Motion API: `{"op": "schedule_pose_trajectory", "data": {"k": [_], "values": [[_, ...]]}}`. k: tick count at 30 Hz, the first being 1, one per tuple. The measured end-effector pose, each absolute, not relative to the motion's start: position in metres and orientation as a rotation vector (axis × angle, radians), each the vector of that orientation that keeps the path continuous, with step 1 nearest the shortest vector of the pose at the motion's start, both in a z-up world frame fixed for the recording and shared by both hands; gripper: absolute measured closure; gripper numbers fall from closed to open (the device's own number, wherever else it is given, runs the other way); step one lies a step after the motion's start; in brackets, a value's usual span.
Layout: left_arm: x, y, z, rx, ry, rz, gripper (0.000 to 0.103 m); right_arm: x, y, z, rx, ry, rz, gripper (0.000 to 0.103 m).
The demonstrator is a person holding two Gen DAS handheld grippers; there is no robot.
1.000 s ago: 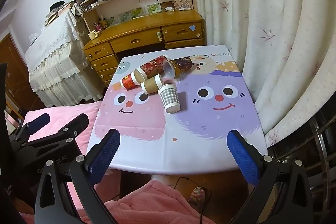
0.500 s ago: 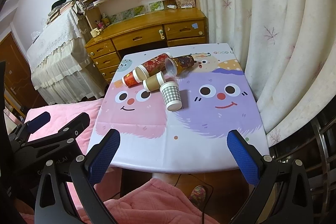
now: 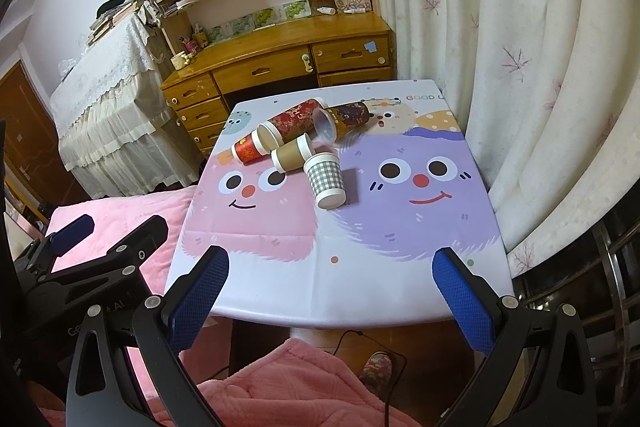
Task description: Flip cup upright
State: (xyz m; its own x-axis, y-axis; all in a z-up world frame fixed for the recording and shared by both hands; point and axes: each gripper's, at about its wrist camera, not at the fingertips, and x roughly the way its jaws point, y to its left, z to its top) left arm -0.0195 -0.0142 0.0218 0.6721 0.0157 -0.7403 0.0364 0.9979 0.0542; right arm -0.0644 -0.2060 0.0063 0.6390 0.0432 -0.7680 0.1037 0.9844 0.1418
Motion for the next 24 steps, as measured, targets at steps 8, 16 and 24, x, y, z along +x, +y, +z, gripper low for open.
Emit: {"op": "schedule_pose_trajectory", "data": {"k": [8,16,24], "values": [[-0.014,-0.006,0.012,0.047,0.863,-0.03,0.001,-0.064,-0.208,0.004,0.172,0.889,-0.043,0.0],[-0.008,0.0,0.006,0.033,0.891,-0.042,0.001,-0.061,-0.205,0.005,0.161,0.901,-0.057,0.0],[-0.005,0.004,0.001,0.029,0.9,-0.052,0.001,-0.059,-0.202,0.008,0.139,0.899,-0.071,0.0]]}}
